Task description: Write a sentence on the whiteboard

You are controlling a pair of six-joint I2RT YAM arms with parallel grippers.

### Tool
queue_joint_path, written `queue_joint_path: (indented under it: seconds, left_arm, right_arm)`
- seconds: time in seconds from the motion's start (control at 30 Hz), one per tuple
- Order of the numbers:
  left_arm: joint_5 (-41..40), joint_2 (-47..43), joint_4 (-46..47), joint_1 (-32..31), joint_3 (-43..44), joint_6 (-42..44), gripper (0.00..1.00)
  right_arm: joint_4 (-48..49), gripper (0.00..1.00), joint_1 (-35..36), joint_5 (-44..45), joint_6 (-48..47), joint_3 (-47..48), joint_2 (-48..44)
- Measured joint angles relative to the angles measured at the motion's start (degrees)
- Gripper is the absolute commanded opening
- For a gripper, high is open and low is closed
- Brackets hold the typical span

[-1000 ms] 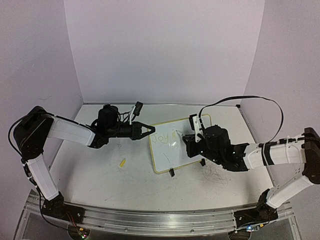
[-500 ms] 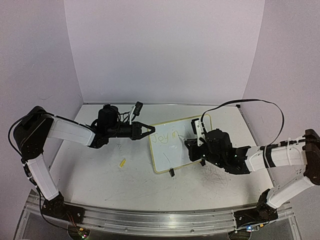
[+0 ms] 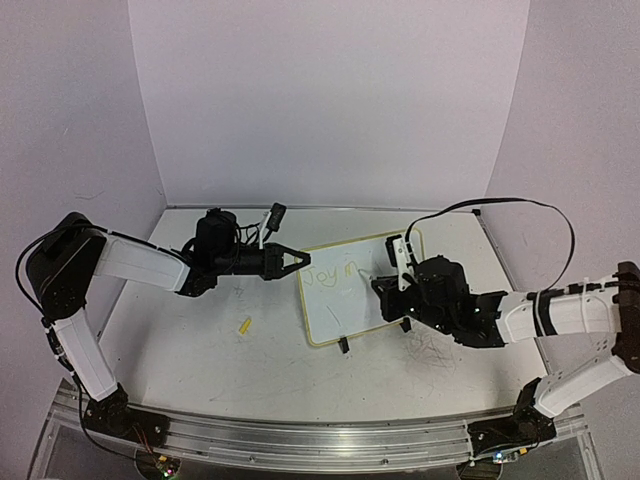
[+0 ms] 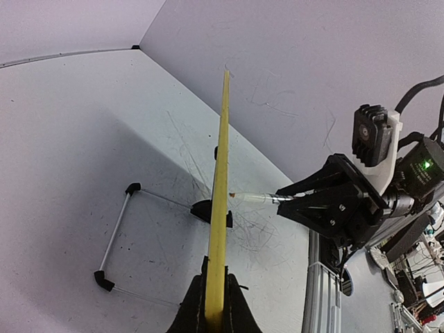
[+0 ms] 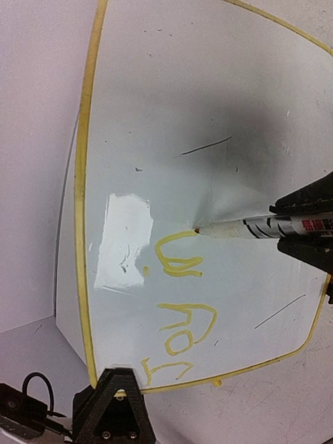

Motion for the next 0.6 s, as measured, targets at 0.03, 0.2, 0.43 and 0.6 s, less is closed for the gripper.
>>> queue_joint_path:
  seconds: [0.03, 0.2, 0.43, 0.6]
  left_arm:
    - [-0.04, -0.08, -0.04, -0.02, 0.0, 0.07, 0.0]
    - [-0.15, -0.15, -0.13, -0.05, 0.0, 0.19, 0.0]
    - [-0.41, -0.15, -0.15, -0.1, 0.0, 0.19, 0.0]
    - [-0.57, -0.16, -0.17, -0.16, 0.0, 0.15, 0.0]
  right_arm:
    - [-0.26, 0.0, -0.05, -0.27, -0.17, -0.26, -1.31]
    - [-0.52, 0.0, -1.23, -0.3, -1.8, -1.94, -8.78]
    - [-0.68, 0.0, -3.26, -0.12, -4.97, -3.47, -8.61]
    - [-0.53, 0.0, -3.26, -1.14, -6.37, -3.89, -7.73]
